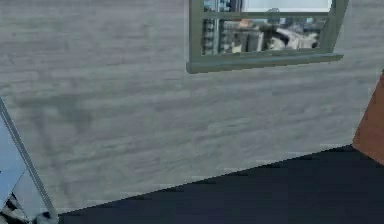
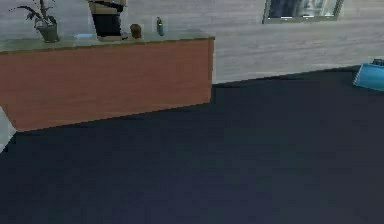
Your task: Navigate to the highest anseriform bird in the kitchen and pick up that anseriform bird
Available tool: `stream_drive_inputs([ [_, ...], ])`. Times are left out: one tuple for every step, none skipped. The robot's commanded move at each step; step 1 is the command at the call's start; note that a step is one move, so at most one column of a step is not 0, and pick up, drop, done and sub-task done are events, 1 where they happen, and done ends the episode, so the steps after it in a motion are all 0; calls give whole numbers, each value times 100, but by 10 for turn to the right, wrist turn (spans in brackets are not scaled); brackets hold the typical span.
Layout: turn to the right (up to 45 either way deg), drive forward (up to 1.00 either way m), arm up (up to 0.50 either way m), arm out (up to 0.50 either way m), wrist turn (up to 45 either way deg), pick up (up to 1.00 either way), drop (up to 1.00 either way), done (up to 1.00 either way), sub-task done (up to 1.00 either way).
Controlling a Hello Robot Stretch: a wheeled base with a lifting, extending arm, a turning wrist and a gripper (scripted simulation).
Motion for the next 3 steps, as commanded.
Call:
stream_drive_inputs([
  [-150, 0, 0, 0, 0, 0, 0, 0, 0],
  [0, 55, 0, 0, 0, 0, 0, 0, 0],
  [-450, 0, 0, 0, 0, 0, 0, 0, 0],
])
